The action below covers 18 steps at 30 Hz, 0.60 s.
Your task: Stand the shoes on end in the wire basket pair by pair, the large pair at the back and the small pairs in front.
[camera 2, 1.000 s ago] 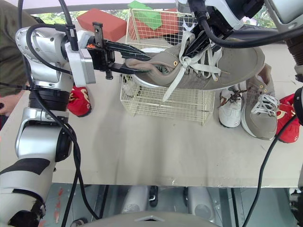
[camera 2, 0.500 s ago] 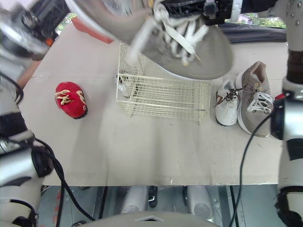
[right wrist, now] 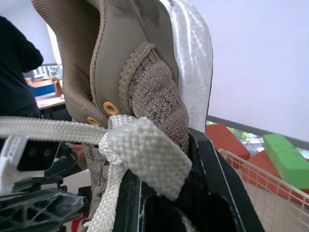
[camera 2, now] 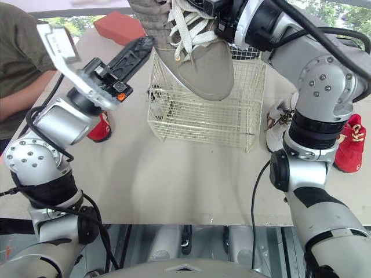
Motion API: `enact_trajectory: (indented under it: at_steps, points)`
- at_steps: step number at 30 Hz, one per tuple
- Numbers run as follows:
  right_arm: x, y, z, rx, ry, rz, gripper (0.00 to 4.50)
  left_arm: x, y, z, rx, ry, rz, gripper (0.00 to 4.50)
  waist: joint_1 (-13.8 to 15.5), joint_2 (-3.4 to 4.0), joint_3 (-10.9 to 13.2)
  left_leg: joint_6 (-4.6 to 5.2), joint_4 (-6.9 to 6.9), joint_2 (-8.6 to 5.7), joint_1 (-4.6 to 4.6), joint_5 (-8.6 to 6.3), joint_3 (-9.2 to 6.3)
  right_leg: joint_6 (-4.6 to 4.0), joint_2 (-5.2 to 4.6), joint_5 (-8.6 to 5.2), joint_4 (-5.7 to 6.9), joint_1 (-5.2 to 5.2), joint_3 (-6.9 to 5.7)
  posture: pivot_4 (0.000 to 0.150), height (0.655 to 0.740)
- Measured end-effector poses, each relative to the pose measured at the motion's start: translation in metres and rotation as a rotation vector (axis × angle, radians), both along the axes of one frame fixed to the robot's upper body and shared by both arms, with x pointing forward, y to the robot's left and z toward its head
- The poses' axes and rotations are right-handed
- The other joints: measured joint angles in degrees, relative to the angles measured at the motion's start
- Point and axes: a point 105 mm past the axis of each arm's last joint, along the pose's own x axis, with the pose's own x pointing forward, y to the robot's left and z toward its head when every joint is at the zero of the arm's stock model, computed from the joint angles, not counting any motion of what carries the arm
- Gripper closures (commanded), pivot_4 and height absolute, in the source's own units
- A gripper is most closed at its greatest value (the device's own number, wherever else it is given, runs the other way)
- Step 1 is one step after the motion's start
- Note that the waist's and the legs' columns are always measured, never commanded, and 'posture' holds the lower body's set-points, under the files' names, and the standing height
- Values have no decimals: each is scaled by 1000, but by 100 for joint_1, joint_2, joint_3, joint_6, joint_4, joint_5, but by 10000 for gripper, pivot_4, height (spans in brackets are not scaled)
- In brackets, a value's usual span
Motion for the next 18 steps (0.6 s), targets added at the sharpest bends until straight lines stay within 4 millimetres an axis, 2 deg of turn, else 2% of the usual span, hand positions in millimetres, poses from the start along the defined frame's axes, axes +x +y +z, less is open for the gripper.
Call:
enact_trajectory:
  at_steps: [2, 4, 5, 9, 12, 13, 17, 18]
  points:
    - [1, -8, 3, 26, 2, -9, 45000, 5, 1, -3, -4, 20, 2, 1045, -9, 0, 0, 0, -4, 0, -1, 0, 0, 0, 0, 0, -8, 0, 2, 1500, 7400]
    - [3, -12, 3, 35, 18, -5, 45000, 11, -1, -5, -12, 43, -1, 6253, -16, 0, 0, 1, -5, -3, -2, 0, 3, 0, 1, 0, -11, 1, 1, 1500, 7400]
    - [4, -15, 3, 40, 28, 2, 45000, 14, -4, -4, -21, 47, -13, 7368, -17, 0, 0, 1, -5, -4, -4, -1, 5, 0, 1, 0, -11, 1, 0, 1500, 7400]
    - [6, -23, 3, 42, 57, 34, 45000, 17, -10, 3, -31, 28, -47, 26024, -23, 0, 0, 1, -12, -5, -6, -1, 6, 0, 2, 0, -23, 1, 1, 1500, 7400]
    - [7, -33, 3, 31, 78, 55, 45000, 18, -12, 1, -32, 36, -81, 42164, -34, 0, 0, 2, -18, -5, -7, -1, 5, 0, 3, 0, -34, 1, 2, 1500, 7400]
    - [7, -35, 2, 27, 82, 59, 45000, 18, -13, 0, -29, 38, -93, 44159, -34, 0, 0, 2, -18, -5, -7, -1, 5, 0, 3, 0, -36, 1, 2, 1500, 7400]
    - [10, -43, 2, 22, 110, 90, 45000, 15, -22, -1, -6, 34, -164, 44159, -37, 0, 1, 2, -20, -5, -8, -1, 6, 1, 4, 1, -42, 2, 4, 1500, 7400]
    - [12, -45, 3, 24, 117, 89, 45000, 14, -23, -2, 1, 33, -175, 41325, -38, 1, 1, 2, -21, -5, -8, -1, 5, 2, 5, 1, -43, 2, 4, 1500, 7400]
